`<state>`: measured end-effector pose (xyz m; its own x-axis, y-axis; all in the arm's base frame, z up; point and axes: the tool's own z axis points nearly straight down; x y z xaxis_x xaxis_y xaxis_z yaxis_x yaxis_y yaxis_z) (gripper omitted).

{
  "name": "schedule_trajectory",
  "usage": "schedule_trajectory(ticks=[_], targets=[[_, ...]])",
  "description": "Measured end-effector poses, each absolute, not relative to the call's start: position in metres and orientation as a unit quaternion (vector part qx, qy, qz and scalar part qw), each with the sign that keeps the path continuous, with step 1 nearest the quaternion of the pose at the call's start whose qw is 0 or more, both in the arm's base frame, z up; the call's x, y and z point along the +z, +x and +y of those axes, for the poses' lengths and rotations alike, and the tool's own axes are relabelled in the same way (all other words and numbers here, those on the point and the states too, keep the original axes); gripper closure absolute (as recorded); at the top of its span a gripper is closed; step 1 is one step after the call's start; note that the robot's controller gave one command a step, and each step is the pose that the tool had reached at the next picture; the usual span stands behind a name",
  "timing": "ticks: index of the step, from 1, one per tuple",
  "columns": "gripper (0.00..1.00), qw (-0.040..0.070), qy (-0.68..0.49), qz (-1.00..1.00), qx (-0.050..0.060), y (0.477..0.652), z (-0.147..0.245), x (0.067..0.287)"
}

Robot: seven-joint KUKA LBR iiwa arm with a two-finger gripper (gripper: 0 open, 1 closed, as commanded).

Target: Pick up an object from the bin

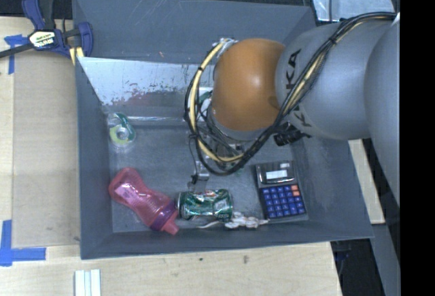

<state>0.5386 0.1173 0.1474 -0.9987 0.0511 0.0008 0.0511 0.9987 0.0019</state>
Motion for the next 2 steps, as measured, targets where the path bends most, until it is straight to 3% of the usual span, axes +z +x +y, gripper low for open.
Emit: schedule_trajectory(ticks=[2], targets=[[0.0, -0.002, -0.06, -0.998, -0.002, 0.515, 0.082, 0.092]])
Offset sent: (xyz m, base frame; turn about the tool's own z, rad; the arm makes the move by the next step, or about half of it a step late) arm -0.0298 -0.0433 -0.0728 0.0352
